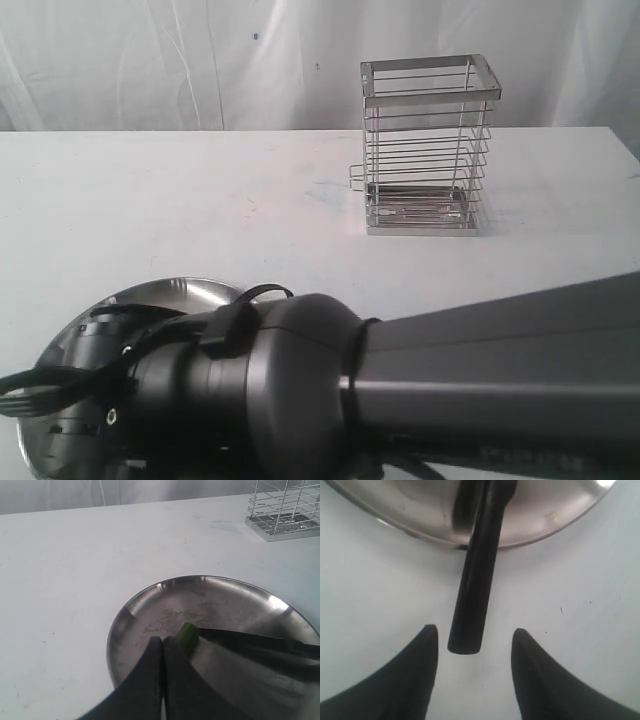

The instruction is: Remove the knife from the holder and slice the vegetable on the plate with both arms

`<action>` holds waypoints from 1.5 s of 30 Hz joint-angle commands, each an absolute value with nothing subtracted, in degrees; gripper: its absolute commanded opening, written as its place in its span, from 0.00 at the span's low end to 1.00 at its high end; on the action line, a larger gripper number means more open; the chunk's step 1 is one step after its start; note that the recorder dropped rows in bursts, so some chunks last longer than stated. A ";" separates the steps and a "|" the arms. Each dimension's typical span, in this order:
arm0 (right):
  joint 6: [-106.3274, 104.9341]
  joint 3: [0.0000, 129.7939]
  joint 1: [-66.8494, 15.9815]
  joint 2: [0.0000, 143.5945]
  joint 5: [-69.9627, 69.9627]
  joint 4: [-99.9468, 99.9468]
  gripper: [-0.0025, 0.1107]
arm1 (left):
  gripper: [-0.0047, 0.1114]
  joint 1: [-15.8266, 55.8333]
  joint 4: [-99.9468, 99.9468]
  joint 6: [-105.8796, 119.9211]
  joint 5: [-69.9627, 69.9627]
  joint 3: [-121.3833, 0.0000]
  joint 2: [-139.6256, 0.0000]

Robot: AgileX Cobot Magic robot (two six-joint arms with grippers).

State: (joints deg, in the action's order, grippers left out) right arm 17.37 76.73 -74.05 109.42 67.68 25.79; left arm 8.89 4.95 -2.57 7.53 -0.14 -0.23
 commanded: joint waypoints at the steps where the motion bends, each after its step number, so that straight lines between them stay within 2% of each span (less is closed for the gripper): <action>1: 15.41 76.43 -73.10 111.66 66.99 26.07 0.52 | 0.04 9.25 5.45 -2.65 7.55 0.00 0.00; 27: 15.21 76.43 -69.96 118.42 64.37 28.23 0.53 | 0.04 9.25 5.45 -2.65 7.55 0.00 0.00; 37: 15.21 76.53 -69.66 117.37 65.97 28.25 0.32 | 0.04 9.25 5.45 -2.65 7.55 0.00 0.00; 45: 15.34 76.53 -69.66 113.46 69.31 28.25 0.30 | 0.04 9.25 5.45 -2.65 7.55 0.00 0.00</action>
